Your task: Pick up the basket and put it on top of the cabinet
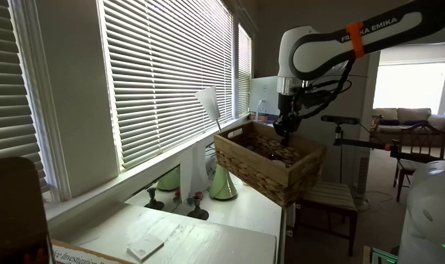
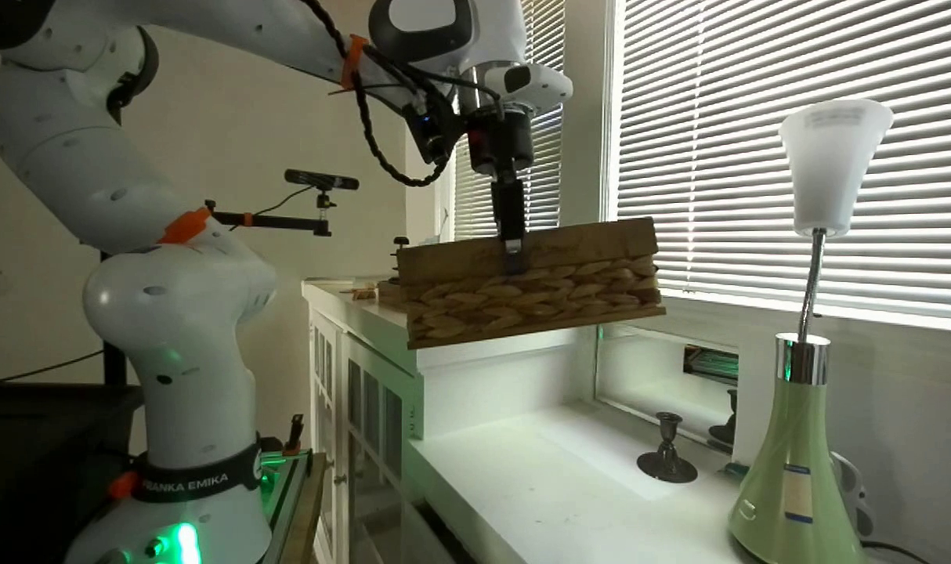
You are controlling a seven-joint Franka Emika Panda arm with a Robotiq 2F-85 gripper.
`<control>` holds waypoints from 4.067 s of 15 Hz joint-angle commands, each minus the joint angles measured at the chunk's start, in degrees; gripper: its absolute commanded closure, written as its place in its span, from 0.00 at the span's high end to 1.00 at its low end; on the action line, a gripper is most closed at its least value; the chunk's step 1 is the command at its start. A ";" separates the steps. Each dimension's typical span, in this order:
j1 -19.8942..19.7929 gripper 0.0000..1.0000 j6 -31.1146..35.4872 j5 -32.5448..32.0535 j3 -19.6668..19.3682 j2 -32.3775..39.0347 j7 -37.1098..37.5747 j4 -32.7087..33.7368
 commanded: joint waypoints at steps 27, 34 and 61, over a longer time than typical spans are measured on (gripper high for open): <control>12.81 0.14 -5.27 16.57 4.47 22.16 -6.60 20.49; 13.52 0.03 -4.89 14.96 5.82 25.00 -8.35 23.85; 19.41 0.03 -9.04 16.00 14.56 38.19 -0.85 37.60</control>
